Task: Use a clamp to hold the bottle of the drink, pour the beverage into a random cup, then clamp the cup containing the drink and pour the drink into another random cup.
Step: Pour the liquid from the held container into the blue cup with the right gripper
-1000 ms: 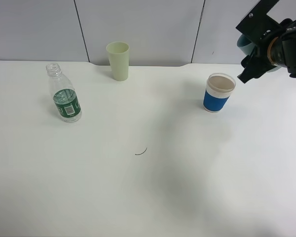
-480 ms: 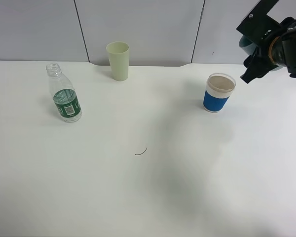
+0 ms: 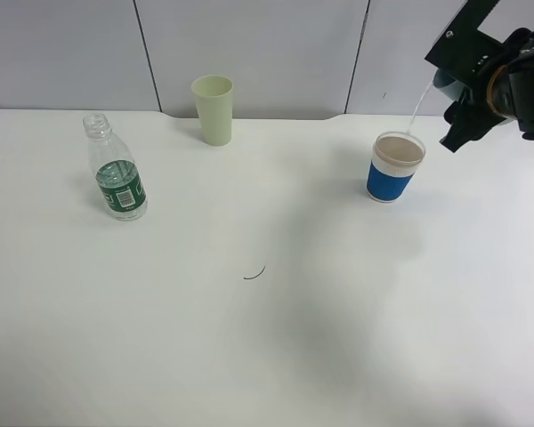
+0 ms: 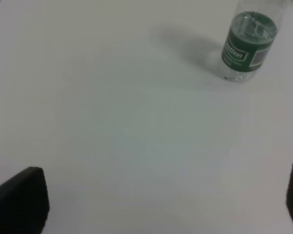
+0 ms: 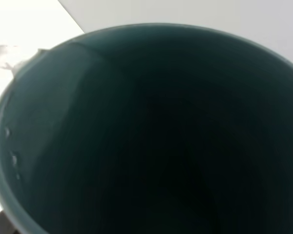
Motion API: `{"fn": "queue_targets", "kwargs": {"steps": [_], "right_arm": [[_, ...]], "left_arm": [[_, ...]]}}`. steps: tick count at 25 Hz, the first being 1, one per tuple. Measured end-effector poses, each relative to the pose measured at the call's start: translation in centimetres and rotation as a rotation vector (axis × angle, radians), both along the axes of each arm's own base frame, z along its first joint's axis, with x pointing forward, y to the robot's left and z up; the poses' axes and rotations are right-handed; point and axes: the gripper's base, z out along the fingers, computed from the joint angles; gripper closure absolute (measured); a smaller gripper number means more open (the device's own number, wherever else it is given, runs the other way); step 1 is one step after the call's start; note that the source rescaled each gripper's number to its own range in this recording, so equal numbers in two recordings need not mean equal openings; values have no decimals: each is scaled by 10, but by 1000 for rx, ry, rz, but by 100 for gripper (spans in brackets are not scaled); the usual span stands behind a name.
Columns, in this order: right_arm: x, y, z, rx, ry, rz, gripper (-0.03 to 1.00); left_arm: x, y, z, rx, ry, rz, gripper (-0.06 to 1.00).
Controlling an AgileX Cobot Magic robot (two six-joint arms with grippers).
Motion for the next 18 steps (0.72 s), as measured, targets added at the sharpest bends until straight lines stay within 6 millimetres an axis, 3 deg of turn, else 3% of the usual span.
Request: {"fn": "queue_targets", "kwargs": {"steps": [18], "right_arm": [[0,0,0,-58,18,27,97]], "left_arm": [[0,0,0,0,0,0,-6]]}}
